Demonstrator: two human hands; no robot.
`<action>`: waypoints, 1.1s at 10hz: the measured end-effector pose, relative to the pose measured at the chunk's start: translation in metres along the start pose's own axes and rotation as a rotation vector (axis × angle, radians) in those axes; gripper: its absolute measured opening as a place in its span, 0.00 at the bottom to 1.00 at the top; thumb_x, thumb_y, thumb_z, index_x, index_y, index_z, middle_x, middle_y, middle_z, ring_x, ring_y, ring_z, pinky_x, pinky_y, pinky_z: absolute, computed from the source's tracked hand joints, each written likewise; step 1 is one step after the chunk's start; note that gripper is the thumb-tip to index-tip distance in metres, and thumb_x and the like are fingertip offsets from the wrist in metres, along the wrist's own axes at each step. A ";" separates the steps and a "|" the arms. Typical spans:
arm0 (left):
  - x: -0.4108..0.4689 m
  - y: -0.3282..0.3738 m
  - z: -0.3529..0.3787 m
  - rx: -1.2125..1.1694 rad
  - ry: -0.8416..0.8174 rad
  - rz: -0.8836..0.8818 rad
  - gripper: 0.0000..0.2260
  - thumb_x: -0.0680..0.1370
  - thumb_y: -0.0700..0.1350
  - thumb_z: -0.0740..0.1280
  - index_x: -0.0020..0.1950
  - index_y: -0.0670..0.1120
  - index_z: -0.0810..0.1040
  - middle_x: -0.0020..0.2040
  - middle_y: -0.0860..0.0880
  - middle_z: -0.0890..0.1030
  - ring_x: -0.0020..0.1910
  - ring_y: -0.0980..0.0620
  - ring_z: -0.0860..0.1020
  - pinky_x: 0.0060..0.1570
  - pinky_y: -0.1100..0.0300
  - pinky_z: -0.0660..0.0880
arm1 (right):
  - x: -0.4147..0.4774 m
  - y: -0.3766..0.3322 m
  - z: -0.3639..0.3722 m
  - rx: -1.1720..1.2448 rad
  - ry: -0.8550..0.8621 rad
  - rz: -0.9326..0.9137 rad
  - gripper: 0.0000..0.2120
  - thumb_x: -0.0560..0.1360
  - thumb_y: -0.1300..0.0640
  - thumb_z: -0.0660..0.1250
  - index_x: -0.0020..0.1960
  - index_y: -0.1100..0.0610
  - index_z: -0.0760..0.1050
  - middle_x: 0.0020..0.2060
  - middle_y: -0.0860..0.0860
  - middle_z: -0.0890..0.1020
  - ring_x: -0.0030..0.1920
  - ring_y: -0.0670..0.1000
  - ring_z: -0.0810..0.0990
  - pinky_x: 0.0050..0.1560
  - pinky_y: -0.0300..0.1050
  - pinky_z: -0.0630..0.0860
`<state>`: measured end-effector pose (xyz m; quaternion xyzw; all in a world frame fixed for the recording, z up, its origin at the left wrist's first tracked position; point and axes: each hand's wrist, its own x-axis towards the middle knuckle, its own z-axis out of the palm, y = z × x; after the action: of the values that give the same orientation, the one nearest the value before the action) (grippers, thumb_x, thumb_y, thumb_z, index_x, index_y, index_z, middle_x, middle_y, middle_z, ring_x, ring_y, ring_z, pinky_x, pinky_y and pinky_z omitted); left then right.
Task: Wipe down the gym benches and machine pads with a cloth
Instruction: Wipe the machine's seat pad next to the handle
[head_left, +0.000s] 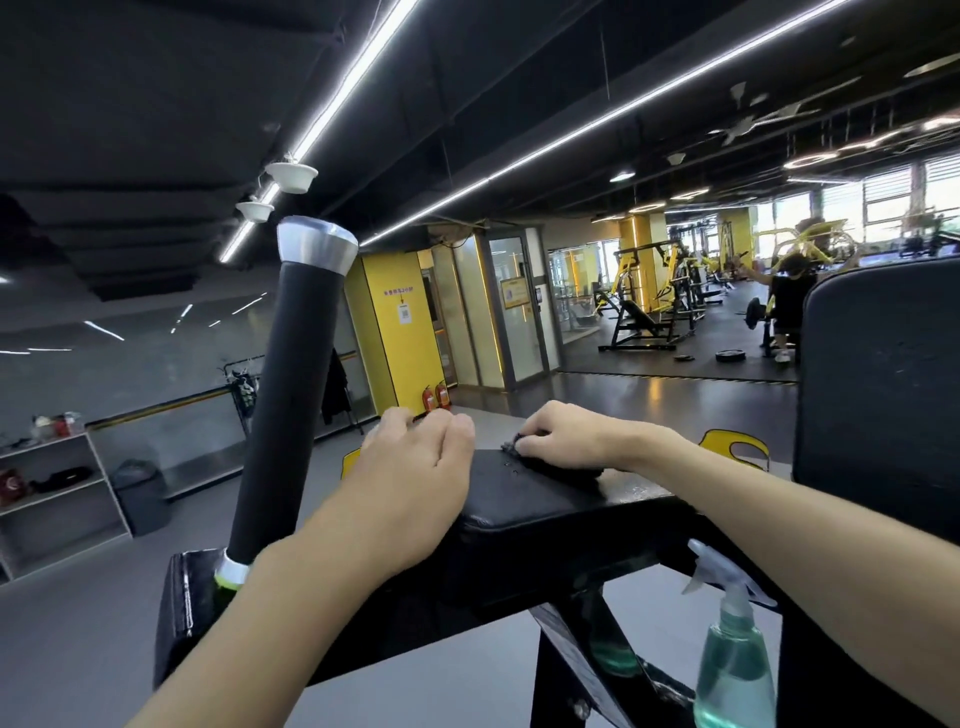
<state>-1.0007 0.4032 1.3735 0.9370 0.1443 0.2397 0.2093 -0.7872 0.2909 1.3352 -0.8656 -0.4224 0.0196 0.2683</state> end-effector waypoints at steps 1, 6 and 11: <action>-0.010 -0.011 -0.001 -0.021 -0.013 -0.109 0.16 0.86 0.48 0.47 0.73 0.48 0.56 0.69 0.44 0.63 0.64 0.40 0.67 0.67 0.46 0.66 | -0.007 0.004 -0.002 -0.012 -0.024 -0.002 0.13 0.81 0.48 0.60 0.49 0.50 0.82 0.45 0.43 0.83 0.48 0.48 0.80 0.47 0.41 0.74; -0.014 -0.022 0.001 0.258 -0.095 0.065 0.25 0.82 0.58 0.47 0.69 0.42 0.63 0.66 0.38 0.68 0.65 0.38 0.67 0.65 0.43 0.68 | -0.002 -0.009 -0.002 -0.173 0.004 0.047 0.12 0.81 0.55 0.60 0.53 0.54 0.83 0.51 0.52 0.84 0.52 0.53 0.80 0.55 0.47 0.77; -0.011 -0.024 -0.004 0.276 -0.259 0.010 0.28 0.83 0.61 0.39 0.80 0.51 0.47 0.80 0.39 0.49 0.80 0.39 0.45 0.76 0.43 0.52 | -0.033 -0.014 -0.005 -0.134 0.038 0.017 0.12 0.81 0.53 0.59 0.56 0.51 0.81 0.52 0.46 0.83 0.52 0.48 0.79 0.56 0.44 0.75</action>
<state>-1.0166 0.4214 1.3614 0.9806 0.1429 0.0958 0.0943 -0.8171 0.2715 1.3404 -0.8853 -0.4104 -0.0231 0.2175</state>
